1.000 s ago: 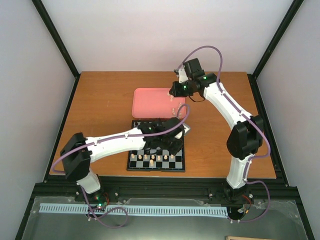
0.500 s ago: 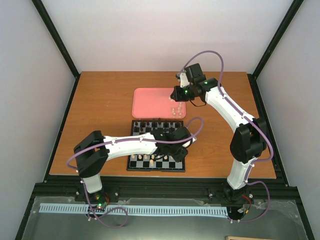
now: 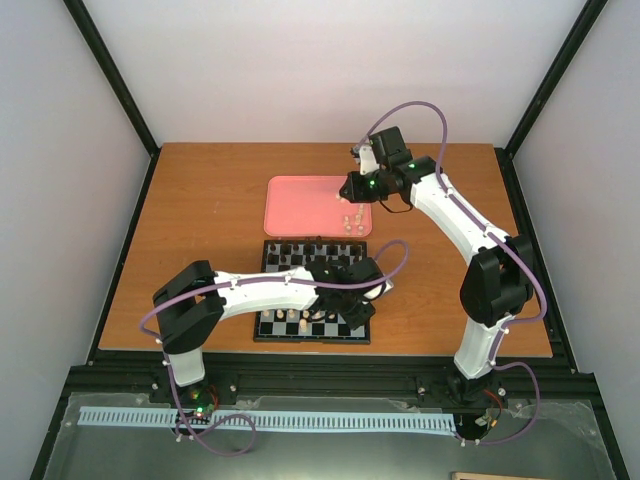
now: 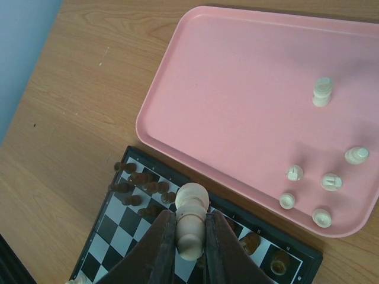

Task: Set up the chess pieces on the board
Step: Place the chess piece on the chessboard.

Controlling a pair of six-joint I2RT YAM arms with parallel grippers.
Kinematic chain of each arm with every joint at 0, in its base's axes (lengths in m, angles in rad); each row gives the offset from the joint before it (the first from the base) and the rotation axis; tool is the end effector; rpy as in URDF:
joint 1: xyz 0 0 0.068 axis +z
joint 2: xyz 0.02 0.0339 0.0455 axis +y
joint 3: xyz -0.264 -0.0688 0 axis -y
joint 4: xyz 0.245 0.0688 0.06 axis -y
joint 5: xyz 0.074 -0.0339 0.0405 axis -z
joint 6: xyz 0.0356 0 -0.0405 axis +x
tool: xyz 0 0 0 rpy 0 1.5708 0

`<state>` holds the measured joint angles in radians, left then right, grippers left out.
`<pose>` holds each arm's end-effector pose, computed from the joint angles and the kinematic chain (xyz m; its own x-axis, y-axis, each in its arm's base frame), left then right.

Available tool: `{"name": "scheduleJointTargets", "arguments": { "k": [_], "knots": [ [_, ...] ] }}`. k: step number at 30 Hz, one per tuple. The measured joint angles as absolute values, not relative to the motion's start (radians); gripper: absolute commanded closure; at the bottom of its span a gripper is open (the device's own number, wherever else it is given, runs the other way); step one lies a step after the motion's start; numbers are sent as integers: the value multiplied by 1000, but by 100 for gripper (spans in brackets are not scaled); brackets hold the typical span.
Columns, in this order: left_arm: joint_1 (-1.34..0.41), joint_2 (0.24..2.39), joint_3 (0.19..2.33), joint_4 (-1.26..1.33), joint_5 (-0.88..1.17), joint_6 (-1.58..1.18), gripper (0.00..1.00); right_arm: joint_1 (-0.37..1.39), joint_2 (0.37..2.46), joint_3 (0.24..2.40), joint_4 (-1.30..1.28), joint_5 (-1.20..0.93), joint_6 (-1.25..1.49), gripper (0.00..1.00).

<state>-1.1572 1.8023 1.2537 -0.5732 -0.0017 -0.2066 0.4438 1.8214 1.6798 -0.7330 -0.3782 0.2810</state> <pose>0.1482 -0.3374 0.1951 -0.5421 0.7248 -0.4251 0.8216 0.5632 -0.0875 0.3603 0.1858 0.3119 -0.8357 -0.1120 -0.5376 -0.3967 0.8001 0.4501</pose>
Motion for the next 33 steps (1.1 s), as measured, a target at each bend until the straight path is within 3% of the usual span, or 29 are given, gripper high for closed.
{"name": "scheduleJointTargets", "arguments": {
  "k": [33],
  "knots": [
    [-1161,1858,1215,-517,-6,-243,99,395,1821,1635,-706,-404,281,90]
  ]
}}
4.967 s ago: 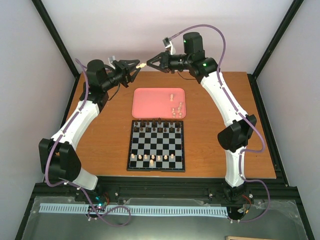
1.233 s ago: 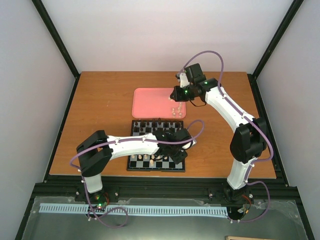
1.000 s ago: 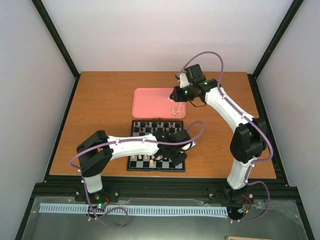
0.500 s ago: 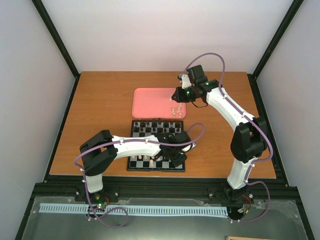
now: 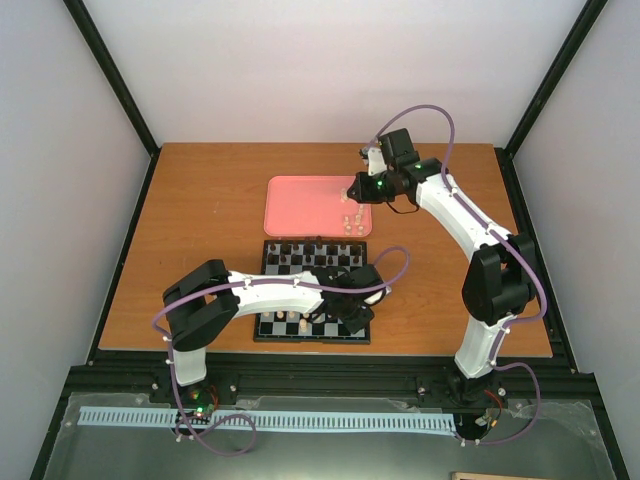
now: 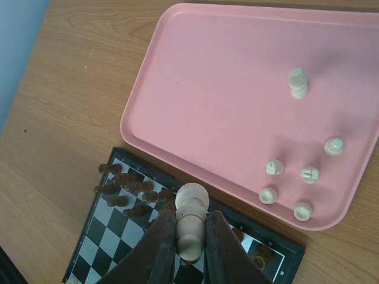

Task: Set up the chess pieces on the board
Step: Place the chess piece on the chessboard.

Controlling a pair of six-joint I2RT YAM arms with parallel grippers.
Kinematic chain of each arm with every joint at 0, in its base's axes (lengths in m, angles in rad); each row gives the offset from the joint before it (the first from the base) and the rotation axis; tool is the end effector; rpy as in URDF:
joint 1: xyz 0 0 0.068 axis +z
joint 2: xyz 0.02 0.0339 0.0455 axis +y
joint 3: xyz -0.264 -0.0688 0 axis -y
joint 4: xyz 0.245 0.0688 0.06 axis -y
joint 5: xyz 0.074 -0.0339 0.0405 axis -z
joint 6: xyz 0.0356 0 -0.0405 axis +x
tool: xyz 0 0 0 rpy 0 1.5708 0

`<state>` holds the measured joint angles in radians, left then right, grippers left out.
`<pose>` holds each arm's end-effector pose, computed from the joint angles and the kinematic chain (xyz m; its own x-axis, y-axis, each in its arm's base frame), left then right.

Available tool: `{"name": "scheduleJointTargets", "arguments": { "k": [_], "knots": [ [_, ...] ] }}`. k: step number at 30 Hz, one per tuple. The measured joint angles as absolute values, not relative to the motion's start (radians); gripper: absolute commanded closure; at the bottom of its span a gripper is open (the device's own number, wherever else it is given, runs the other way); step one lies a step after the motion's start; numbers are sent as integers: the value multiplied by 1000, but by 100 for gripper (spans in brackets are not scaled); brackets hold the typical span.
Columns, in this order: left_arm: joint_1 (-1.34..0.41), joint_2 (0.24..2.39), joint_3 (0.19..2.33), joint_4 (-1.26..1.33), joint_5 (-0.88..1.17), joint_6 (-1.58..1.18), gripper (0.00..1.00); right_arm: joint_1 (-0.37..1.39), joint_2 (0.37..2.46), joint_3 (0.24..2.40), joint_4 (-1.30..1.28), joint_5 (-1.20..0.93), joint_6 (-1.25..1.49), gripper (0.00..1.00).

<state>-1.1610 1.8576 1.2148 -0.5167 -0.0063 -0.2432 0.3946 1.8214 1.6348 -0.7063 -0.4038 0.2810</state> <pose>0.1478 -0.3398 0.1674 -0.5751 0.7195 -0.3894 0.8013 0.5914 -0.0907 0.3678 0.1683 0.2996 -0.8520 -0.0786 -0.5177 -0.3588 0.8076 0.4680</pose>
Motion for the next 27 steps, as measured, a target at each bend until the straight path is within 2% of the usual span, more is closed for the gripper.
{"name": "scheduleJointTargets", "arguments": {
  "k": [16,22,27],
  "knots": [
    [-1161,1858,1214,-517,-40,-258,99,393,1821,1634,-706,-413,281,90],
    [-1161,1854,1208,-512,-38,-258,84,393,1821,1631,-706,-420,281,90],
    [-1161,1850,1200,-513,-41,-259,77,393,1821,1631,-706,-426,281,90]
  ]
}}
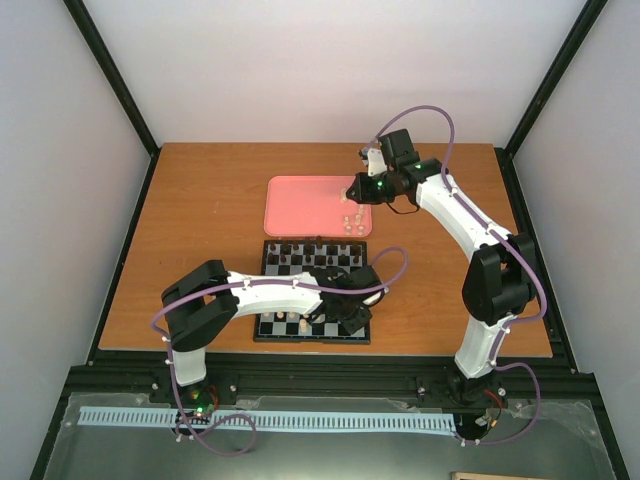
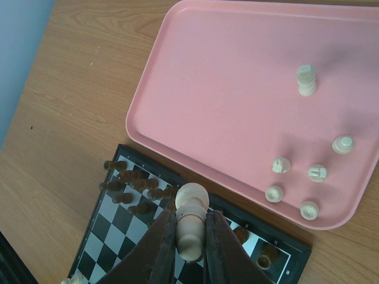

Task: Set up the chess pieces on the board
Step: Place the chess piece on the chessboard.

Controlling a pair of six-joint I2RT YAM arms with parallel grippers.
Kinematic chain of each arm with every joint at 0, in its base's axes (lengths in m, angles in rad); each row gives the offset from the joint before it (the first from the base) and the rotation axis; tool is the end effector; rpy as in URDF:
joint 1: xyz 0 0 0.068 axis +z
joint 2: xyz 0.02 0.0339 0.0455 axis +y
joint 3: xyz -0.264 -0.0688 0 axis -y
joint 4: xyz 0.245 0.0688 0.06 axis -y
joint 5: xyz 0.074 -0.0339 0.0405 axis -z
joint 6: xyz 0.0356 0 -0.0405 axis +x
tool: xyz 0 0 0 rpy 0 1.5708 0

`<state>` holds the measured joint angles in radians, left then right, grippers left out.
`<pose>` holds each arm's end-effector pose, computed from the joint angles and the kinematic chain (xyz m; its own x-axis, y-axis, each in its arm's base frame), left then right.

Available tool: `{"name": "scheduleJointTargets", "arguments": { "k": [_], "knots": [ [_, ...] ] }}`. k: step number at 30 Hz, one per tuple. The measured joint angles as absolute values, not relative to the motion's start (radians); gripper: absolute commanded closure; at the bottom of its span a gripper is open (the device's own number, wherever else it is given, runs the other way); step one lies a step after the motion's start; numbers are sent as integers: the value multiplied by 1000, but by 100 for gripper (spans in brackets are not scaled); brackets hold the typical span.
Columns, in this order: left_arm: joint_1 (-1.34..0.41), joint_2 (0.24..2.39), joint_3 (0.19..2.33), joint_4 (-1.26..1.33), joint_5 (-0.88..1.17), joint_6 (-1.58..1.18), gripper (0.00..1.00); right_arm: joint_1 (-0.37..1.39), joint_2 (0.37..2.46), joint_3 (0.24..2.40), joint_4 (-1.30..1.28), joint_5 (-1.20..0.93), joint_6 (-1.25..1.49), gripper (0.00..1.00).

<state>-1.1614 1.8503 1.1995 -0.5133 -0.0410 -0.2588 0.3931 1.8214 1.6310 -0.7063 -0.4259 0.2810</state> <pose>0.1476 -0.3365 0.1659 -0.5863 0.7089 -0.3920 0.7863 0.6145 -0.0648 0.3674 0.1683 0.2987 -0.8562 -0.0816 -0.5102 -0.3639 0.7963 0.4832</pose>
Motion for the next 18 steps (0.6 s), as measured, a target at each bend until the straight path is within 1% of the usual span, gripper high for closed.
{"name": "scheduleJointTargets", "arguments": {
  "k": [7,18],
  "knots": [
    [-1162,1850,1197,-520,-45,-257,71,393,1821,1631,-706,-427,281,90],
    [-1162,1850,1203,-531,-58,-253,69,393,1821,1631,-706,-430,281,90]
  ]
}}
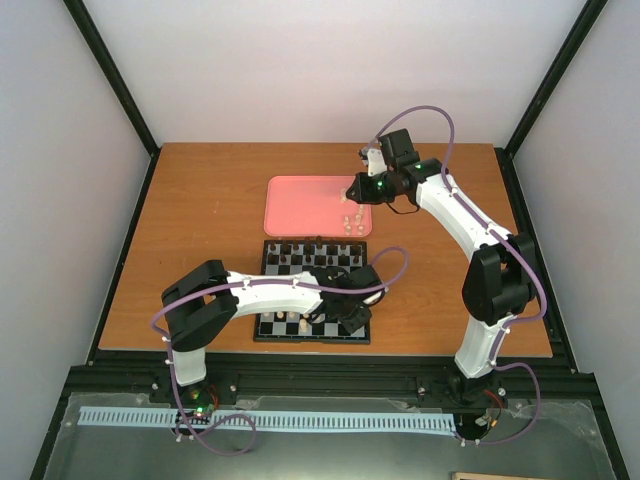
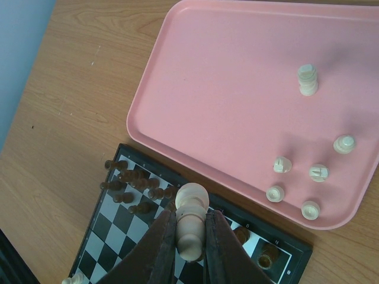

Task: Set up the chess pieces on the board
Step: Place the chess piece on the chessboard.

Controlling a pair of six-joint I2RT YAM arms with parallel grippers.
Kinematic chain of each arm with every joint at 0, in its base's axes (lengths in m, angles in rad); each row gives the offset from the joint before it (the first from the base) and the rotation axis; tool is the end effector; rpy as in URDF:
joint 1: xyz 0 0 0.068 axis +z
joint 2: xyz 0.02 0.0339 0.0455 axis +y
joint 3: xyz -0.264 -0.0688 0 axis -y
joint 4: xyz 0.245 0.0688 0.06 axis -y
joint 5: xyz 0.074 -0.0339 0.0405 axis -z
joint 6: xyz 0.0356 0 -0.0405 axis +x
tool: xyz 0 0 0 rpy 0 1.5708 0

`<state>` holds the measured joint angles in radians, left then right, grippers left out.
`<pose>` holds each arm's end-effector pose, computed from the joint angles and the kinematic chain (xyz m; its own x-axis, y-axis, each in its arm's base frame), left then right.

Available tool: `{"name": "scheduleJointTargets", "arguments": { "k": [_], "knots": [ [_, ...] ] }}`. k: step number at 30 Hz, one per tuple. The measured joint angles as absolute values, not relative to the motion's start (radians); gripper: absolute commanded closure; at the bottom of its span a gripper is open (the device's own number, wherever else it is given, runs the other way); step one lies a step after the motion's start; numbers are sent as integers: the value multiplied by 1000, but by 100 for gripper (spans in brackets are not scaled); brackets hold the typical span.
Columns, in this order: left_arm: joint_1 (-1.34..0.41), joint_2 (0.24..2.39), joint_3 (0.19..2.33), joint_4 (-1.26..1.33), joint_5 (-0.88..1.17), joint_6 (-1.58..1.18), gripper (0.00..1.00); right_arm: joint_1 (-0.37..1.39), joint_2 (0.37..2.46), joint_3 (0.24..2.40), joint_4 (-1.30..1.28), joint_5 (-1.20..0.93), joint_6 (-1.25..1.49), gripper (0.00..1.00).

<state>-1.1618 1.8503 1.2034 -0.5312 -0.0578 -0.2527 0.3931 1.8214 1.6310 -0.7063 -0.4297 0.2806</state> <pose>0.1476 -0.3354 0.1663 -0.5826 0.7164 -0.3839 0.7865 0.6160 -0.0440 0.3673 0.1684 0.2987 -0.8564 -0.0826 -0.5096 -0.3656 0.7941 0.4856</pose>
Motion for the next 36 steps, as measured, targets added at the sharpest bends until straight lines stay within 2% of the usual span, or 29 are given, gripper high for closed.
{"name": "scheduleJointTargets", "arguments": {
  "k": [7,12,18,22,24,27,34,36],
  "knots": [
    [-1162,1848,1228,-540,-52,-247,68,393,1821,1631,-707,-430,281,90],
    [-1162,1838,1240,-549,-49,-245,63,393,1821,1631,-707,-430,280,90],
    [-1162,1822,1260,-562,-65,-245,32,393,1821,1631,-707,-430,280,90],
    [-1161,1810,1264,-570,-84,-250,20,393,1821,1631,-707,-430,280,90],
    [-1155,1798,1264,-572,-91,-263,19,393,1821,1631,-707,-431,280,90],
    [-1131,1777,1256,-571,-89,-286,24,393,1821,1631,-708,-431,280,90],
    [-1013,1748,1245,-589,9,-337,64,393,1821,1631,-714,-434,279,90],
    [-999,1748,1245,-607,41,-351,81,393,1821,1631,-715,-434,277,90]
  ]
}}
